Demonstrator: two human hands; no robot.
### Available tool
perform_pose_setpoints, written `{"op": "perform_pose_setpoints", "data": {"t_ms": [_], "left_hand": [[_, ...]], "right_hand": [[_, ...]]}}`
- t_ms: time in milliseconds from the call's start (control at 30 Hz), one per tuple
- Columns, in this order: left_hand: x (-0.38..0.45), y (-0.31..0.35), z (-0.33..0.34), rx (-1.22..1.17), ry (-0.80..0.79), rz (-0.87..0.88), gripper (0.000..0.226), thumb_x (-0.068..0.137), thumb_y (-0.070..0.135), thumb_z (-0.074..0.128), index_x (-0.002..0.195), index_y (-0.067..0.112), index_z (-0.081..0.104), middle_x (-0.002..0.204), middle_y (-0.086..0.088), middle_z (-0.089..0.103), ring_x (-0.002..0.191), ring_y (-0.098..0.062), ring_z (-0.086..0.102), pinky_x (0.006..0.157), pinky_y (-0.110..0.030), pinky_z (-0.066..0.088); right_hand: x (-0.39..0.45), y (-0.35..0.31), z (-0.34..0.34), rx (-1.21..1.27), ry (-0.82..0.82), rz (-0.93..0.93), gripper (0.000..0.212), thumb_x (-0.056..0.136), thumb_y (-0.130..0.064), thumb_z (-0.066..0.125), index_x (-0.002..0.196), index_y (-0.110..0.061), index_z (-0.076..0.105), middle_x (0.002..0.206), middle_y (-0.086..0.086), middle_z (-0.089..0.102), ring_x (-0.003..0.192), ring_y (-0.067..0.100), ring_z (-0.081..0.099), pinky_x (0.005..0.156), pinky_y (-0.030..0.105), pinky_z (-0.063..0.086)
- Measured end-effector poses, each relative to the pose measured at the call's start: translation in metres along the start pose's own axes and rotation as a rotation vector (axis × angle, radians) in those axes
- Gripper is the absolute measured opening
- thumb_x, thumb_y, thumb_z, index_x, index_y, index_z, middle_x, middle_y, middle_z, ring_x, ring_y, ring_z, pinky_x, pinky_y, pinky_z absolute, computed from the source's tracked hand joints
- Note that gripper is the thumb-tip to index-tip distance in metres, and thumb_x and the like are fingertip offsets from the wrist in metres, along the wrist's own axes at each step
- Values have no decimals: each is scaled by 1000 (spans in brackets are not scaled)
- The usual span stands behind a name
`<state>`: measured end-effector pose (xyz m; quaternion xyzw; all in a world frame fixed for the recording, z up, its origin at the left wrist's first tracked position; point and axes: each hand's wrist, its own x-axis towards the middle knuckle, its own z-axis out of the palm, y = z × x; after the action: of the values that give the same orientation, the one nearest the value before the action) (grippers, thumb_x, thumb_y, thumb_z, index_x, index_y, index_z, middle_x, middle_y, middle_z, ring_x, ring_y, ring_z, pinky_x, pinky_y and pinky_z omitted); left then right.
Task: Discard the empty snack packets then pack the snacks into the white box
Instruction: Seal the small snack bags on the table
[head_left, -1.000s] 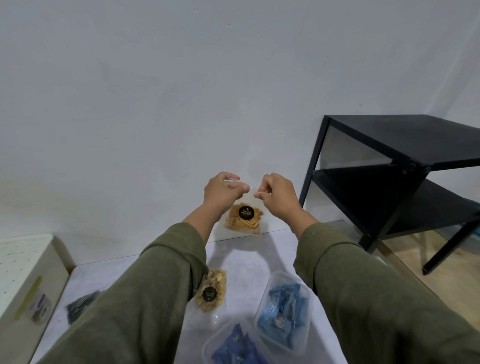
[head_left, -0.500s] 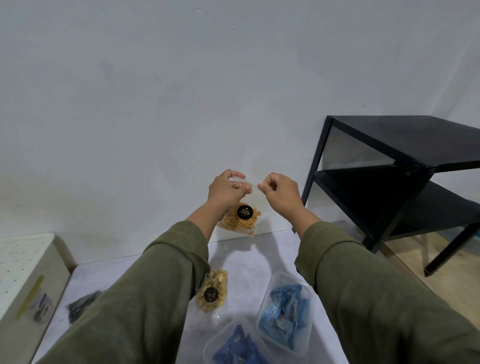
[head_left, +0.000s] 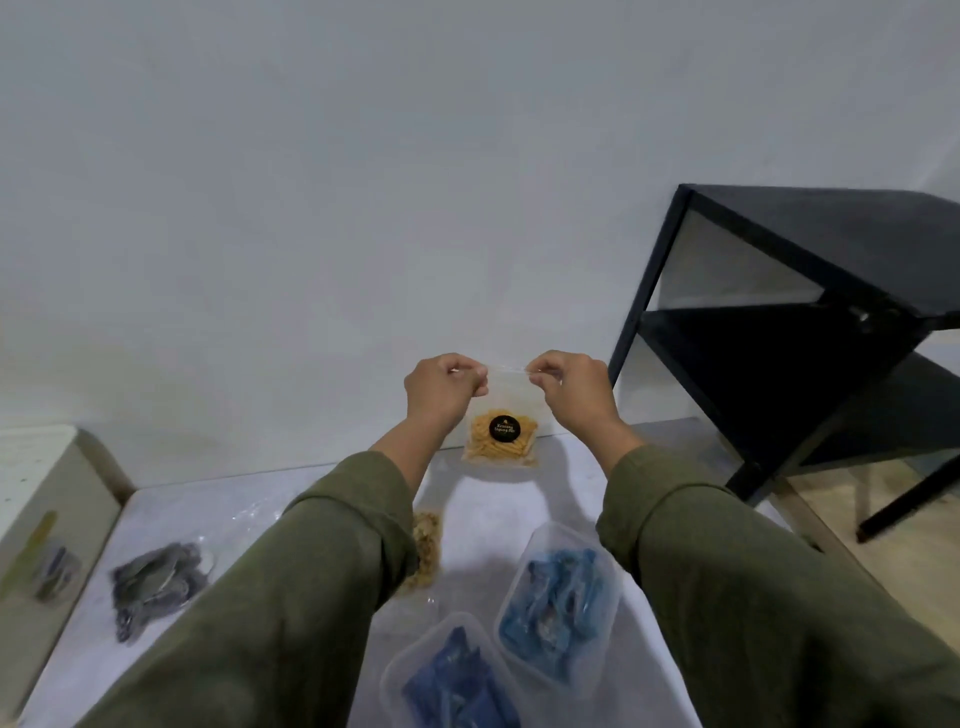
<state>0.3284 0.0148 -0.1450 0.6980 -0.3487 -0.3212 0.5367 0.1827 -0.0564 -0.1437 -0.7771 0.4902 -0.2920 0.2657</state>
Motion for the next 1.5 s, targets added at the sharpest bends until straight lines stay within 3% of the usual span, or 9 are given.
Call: {"op": "perform_pose_setpoints", "data": {"t_ms": [100,300,400,600,700,867,1067,1367,1500], "left_hand": [[10,-21,17,131,76,35,16,90,25,60,88,17,73,76,3,69,80,-13,66,90,-28,48],[29,-60,49,333,222,98,22,92,29,56,103,20,73,112,-4,67,109,-17,56,83,-11,28],[36,-65,61,256,214,80,19,91,20,58,101,17,74,106,0,72,100,-13,63,86,-12,36],[59,-78,77,190,273,61,15,88,19,62,95,17,75,97,3,73,86,-4,61,66,6,33],[74,-79,83,154,296,49,13,86,20,65,94,17,74,94,3,74,85,-6,63,70,1,35],[85,-81,86,117,362,22,8,82,22,70,88,16,69,81,3,69,76,-7,61,61,5,36],[78,-82,82,98,408,30,19,79,21,73,93,13,63,84,2,67,79,-10,63,64,2,39],[38,-77,19,111,332,94,27,78,21,74,100,12,62,93,2,66,84,-11,62,64,5,38],[7,-95,-23,159,247,70,36,77,24,75,109,14,60,101,5,64,91,-12,62,71,-7,41]], "right_hand": [[8,20,8,54,-9,27,17,89,-12,59,99,-14,73,98,3,73,81,11,59,79,21,46],[24,64,26,125,-81,48,24,90,-10,58,107,-21,71,106,3,72,103,15,63,87,15,41],[35,82,34,136,-79,71,26,91,-10,58,108,-23,70,104,1,72,98,14,62,84,17,42],[62,103,47,96,-47,82,13,90,-16,60,95,-15,71,92,3,72,89,18,64,81,28,50],[74,108,52,80,-4,60,11,88,-14,61,94,-10,70,91,6,71,88,21,62,78,26,48],[81,116,58,67,54,33,12,86,-14,63,97,-10,66,98,7,62,89,22,59,80,39,52],[75,114,51,40,58,0,29,85,-21,66,113,-16,59,115,6,53,90,18,55,80,35,51],[22,65,59,26,-117,-50,46,81,-28,70,124,-28,53,118,-1,51,97,17,55,87,33,48],[-19,46,88,4,-239,-66,59,78,-32,72,132,-33,46,120,-2,50,100,14,52,90,28,46]]}}
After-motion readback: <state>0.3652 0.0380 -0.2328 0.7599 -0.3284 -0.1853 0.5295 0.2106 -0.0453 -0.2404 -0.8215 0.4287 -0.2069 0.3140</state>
